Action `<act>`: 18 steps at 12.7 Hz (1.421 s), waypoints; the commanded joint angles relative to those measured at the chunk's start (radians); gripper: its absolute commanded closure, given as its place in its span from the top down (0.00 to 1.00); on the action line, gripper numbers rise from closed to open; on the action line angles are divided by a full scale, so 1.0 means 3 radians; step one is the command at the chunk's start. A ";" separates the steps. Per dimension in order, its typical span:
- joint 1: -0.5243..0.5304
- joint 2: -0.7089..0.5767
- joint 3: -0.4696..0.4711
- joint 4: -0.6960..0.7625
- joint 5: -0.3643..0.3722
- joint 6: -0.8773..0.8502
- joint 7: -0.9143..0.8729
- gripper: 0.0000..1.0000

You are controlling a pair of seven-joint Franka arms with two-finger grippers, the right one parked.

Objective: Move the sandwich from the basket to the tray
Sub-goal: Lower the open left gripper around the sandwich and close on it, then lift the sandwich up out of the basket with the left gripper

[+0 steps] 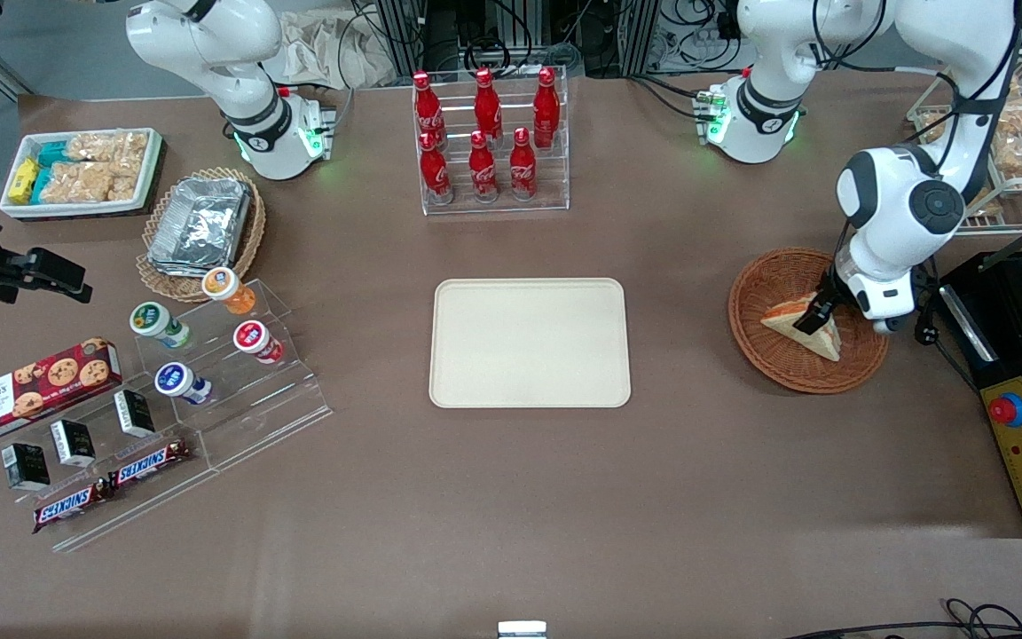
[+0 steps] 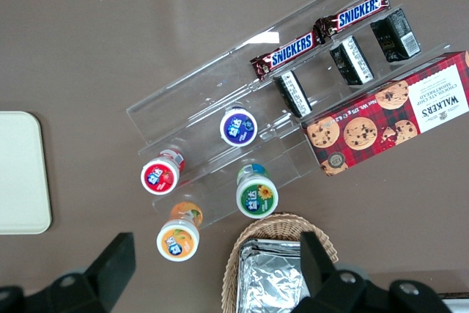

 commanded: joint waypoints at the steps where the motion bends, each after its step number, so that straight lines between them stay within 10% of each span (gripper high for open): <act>1: -0.0024 -0.0012 -0.0015 -0.0128 -0.0022 0.0344 -0.0174 0.10; 11: -0.0039 -0.0063 -0.0045 -0.0077 -0.0079 0.0288 -0.0149 0.00; 18: -0.0003 -0.0697 -0.0010 0.0566 -0.0048 -0.1411 0.0495 0.00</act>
